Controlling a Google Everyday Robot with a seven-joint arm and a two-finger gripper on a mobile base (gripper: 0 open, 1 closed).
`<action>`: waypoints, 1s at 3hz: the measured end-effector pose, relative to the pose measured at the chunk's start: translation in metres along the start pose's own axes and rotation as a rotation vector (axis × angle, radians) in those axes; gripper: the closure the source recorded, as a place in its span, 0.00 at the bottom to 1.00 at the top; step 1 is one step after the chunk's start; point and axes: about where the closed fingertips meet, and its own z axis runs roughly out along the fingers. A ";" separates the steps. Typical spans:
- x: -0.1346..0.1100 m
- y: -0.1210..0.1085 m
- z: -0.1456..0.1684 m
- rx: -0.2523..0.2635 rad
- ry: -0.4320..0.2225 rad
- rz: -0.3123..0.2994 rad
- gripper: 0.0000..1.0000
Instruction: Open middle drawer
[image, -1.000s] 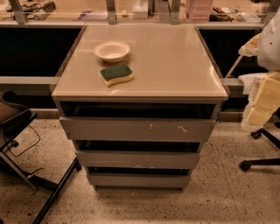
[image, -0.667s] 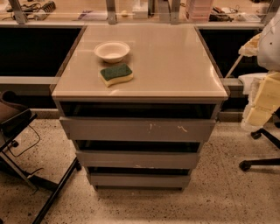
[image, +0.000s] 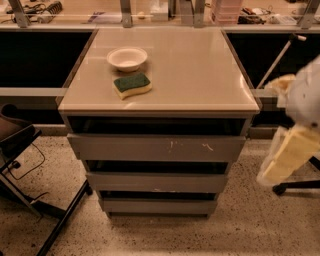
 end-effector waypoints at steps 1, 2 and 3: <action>-0.005 0.041 0.057 -0.055 -0.130 0.105 0.00; -0.010 0.080 0.150 -0.153 -0.167 0.185 0.00; 0.015 0.124 0.265 -0.267 -0.087 0.255 0.00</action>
Offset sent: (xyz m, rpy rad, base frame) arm 0.0192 0.1069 -0.3603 0.3371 0.0891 -0.3033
